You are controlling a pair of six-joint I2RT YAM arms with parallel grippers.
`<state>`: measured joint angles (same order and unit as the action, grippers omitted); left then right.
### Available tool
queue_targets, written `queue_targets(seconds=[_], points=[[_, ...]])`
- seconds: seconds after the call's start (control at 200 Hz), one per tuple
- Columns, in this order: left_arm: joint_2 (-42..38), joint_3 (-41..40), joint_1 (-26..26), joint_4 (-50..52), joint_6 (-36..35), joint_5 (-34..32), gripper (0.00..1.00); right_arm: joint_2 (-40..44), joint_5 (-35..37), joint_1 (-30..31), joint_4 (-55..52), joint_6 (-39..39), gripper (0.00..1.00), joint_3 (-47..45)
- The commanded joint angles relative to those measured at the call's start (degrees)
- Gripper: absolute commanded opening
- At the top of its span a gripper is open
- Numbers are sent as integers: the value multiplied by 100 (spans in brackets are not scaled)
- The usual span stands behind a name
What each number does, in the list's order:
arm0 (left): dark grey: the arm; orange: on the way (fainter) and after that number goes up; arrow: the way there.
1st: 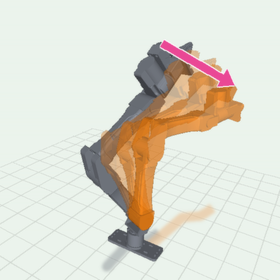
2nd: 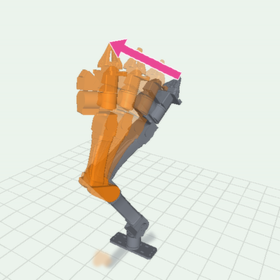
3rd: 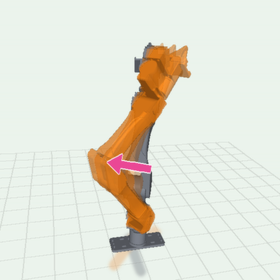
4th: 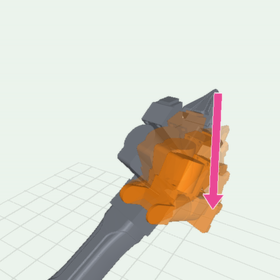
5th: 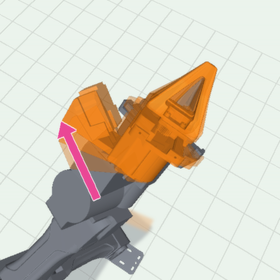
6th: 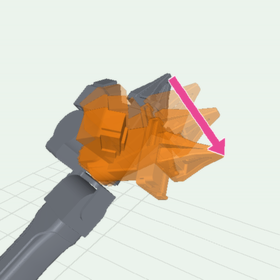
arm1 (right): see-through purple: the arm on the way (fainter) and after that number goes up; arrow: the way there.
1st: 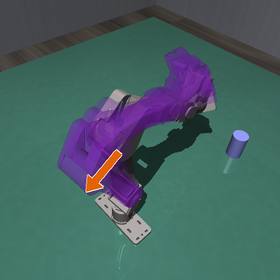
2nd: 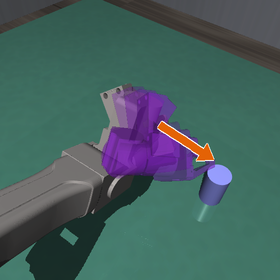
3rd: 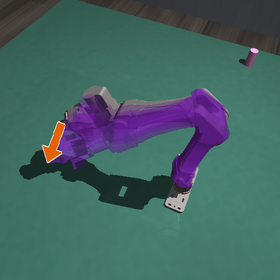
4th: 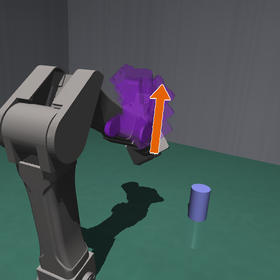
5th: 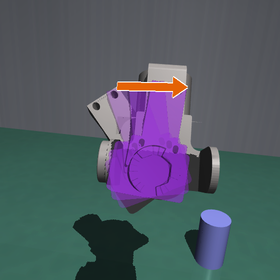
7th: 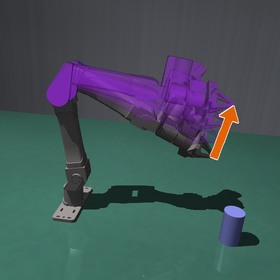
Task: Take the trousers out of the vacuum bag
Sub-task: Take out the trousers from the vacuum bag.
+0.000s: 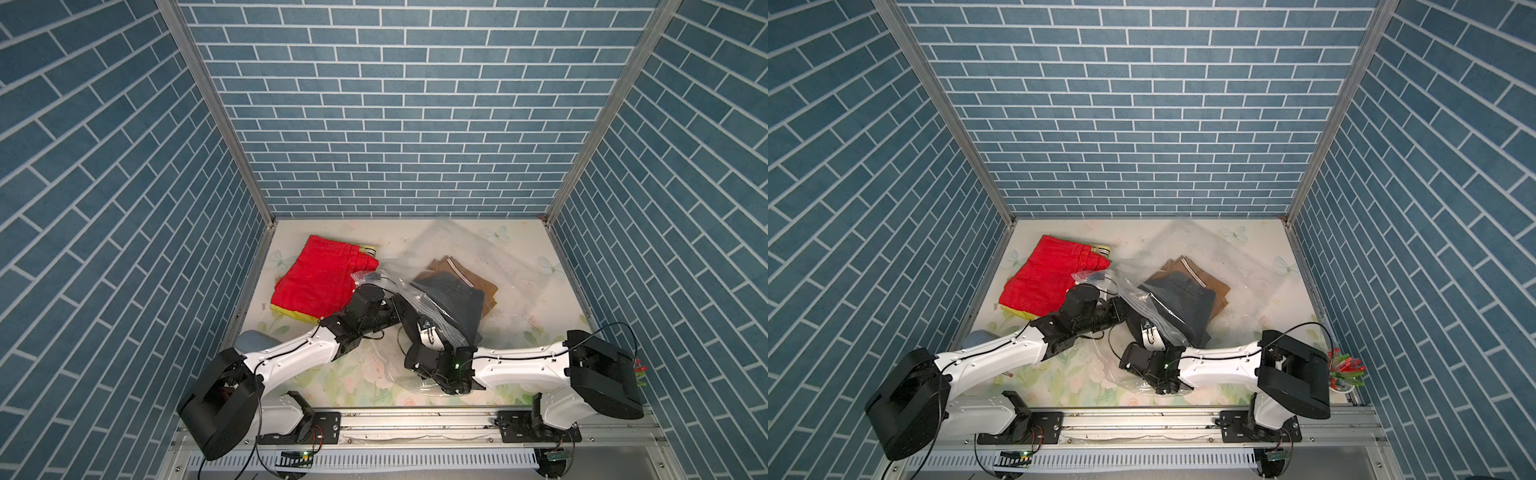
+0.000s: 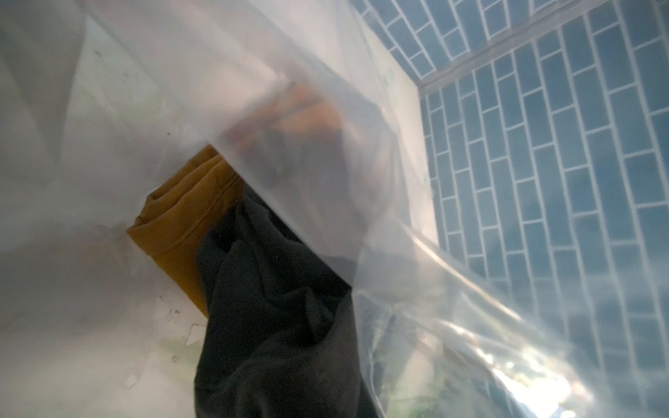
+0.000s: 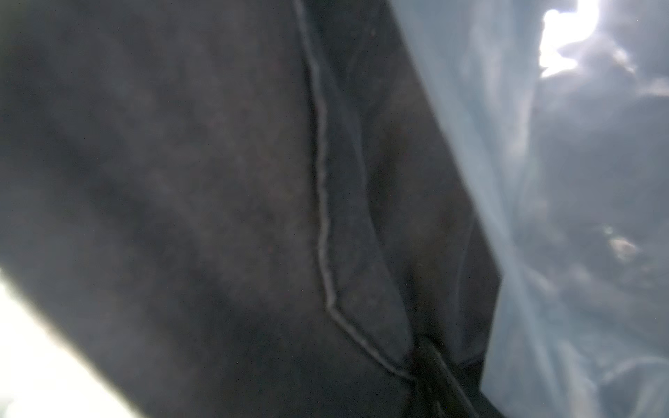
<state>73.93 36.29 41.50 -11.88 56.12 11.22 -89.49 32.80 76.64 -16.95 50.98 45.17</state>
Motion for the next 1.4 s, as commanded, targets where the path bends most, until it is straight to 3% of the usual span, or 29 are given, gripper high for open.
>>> queue_targets(seconds=[0.0, 0.085, 0.21, 0.325, 0.455, 0.765, 1.05, 1.22, 1.395], points=[[-94, 71, -58, -265, -14, -94, 0, -360, 735, -36, -1025, 555, 68, 77], [-107, 110, -63, -173, -49, -118, 0, -487, 1010, -35, -1263, 601, 64, 157], [-103, 149, -69, -59, -116, -112, 0, -258, 1169, 87, -1173, 298, 36, 140], [-4, 232, -113, -11, -223, -71, 0, 286, 1067, 131, -814, -454, 15, 81], [310, 300, -172, -428, -336, 136, 0, 908, 777, 27, -389, -1362, 4, -31], [1860, 959, -178, -1364, -372, 359, 0, 1182, 29, -1030, 522, -2437, 0, -522], [3343, 2578, -345, -1528, -446, 705, 0, 864, -634, -2054, 756, -3490, 0, 40], [3145, 3067, -344, -401, -465, 582, 0, 1008, -1323, -2080, 390, -3983, 0, 551], [2387, 2584, -352, 109, -392, 612, 0, 1330, -2255, -2143, 114, -4173, 0, 885]])
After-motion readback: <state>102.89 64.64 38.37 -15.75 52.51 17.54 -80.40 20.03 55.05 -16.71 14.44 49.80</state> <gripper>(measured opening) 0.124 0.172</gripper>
